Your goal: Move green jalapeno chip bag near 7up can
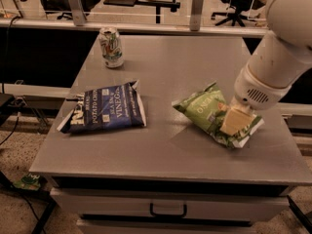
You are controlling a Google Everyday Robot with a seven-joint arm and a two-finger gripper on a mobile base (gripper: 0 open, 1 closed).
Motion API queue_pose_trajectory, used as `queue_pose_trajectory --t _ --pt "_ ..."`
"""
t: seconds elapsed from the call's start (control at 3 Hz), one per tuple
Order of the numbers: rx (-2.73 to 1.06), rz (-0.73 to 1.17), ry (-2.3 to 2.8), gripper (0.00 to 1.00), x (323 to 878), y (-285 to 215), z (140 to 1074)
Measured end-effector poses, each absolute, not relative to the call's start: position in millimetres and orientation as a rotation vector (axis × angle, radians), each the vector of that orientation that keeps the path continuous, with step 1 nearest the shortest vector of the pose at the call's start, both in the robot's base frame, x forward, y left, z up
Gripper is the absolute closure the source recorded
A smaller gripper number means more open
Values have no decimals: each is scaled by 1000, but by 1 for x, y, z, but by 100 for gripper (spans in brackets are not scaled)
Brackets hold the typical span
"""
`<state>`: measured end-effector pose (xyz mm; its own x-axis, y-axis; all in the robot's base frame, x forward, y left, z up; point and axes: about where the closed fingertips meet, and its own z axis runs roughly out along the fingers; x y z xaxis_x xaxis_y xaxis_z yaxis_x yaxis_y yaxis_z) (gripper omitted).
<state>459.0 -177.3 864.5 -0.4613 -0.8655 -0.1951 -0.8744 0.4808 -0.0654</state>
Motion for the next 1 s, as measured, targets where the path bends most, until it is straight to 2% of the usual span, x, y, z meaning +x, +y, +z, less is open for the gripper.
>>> queue_pose_trajectory --t 0.33,1.0 --pt "-1530 6 2467 99 482 -170 880" --pt "-1655 -90 2313 100 563 -135 901"
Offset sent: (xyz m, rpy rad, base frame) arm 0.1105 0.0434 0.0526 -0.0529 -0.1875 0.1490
